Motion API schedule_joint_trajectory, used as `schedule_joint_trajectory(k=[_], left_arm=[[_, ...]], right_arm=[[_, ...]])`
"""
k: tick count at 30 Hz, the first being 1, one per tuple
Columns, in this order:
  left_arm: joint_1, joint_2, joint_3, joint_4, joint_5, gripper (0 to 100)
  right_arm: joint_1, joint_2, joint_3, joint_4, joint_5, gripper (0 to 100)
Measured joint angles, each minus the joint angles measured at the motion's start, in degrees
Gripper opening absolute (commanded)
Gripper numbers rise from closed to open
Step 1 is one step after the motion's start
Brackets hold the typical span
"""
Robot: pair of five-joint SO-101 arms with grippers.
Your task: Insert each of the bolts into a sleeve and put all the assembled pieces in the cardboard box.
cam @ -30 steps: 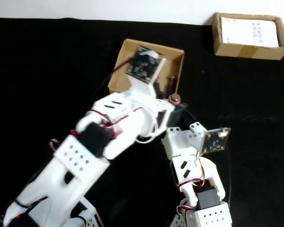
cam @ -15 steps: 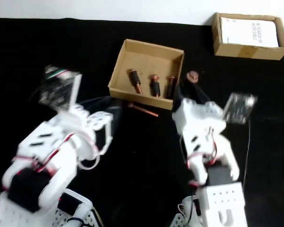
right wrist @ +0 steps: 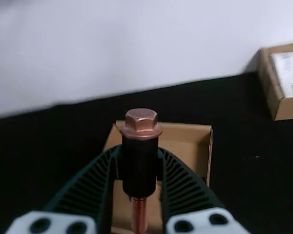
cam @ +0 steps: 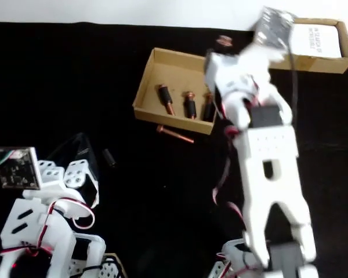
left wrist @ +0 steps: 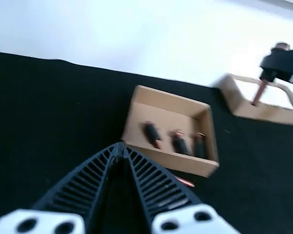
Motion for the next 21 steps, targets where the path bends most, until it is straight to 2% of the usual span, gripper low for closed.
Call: schedule_joint_trajectory(k=[4, 9, 16, 21], left_arm=[[-4.92, -7.38, 9.32, -1.76, 0.0, 1], [-8.7, -9.32, 16.79, -1.93, 0.09, 1], [-9.05, -9.32, 21.19, -1.93, 0.0, 1], [-9.05, -9.32, 21.63, -1.93, 0.0, 1]], right_arm=[[-2.55, 11.6, -12.4, 6.24, 4.13, 0.8], [-3.6, 25.76, -23.21, 10.46, 6.86, 0.8], [-3.52, 42.73, -33.14, 10.81, 7.65, 0.8], [-3.52, 53.27, -39.74, 10.81, 11.34, 0.8]])
